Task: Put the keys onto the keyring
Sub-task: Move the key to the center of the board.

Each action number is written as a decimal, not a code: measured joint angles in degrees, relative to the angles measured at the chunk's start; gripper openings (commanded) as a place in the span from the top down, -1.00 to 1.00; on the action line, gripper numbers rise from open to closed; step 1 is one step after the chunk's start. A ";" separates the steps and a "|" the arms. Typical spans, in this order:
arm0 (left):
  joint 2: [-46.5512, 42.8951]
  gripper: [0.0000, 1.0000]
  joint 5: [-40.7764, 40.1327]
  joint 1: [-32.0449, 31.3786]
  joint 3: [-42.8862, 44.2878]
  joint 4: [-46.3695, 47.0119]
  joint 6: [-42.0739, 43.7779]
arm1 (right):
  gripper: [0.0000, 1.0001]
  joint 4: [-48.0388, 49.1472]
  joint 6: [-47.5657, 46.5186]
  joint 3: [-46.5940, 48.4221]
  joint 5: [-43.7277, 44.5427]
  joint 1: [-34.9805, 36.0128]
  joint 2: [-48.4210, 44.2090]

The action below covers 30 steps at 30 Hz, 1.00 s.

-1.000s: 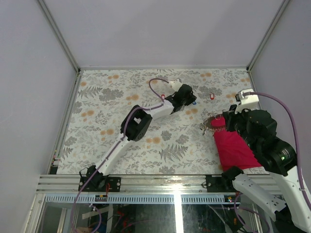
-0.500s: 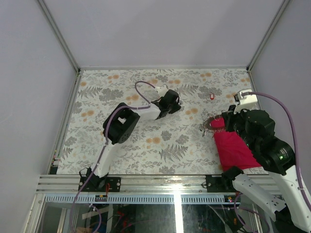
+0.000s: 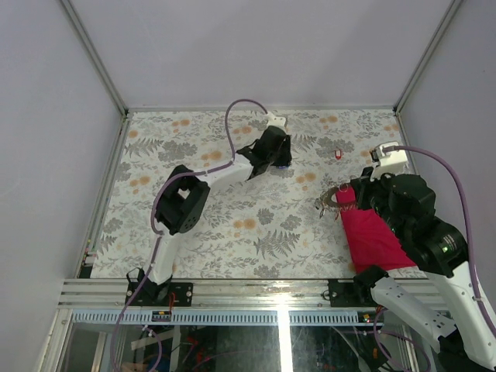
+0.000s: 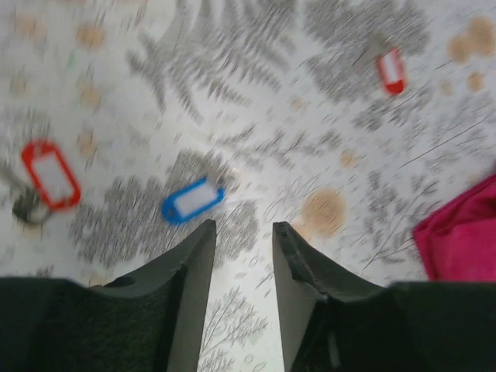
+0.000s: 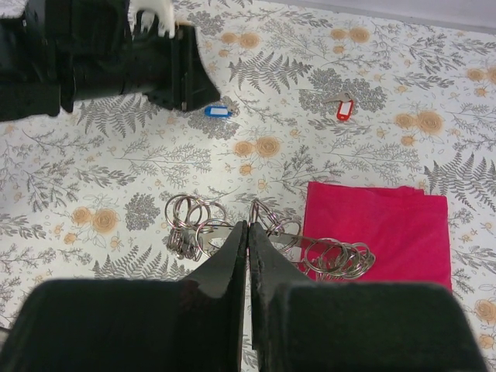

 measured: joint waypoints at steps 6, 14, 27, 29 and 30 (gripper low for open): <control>6.62 -0.04 6.78 0.48 15.06 -5.05 15.17 | 0.91 -0.02 0.09 -0.20 -0.17 0.00 -0.15; 19.21 -0.16 16.59 2.21 31.08 -18.08 28.50 | 0.92 -0.22 0.09 -0.20 -0.17 0.00 -0.48; 25.05 -0.11 19.74 3.21 39.52 -23.67 35.19 | 0.92 -0.22 0.09 -0.20 -0.20 0.00 -0.48; 25.44 -0.09 20.17 3.21 39.65 -24.33 35.65 | 0.92 -0.22 0.09 -0.20 -0.22 0.00 -0.48; 25.59 -0.08 20.35 3.21 39.65 -24.76 35.87 | 0.92 -0.22 0.09 -0.20 -0.22 0.00 -0.48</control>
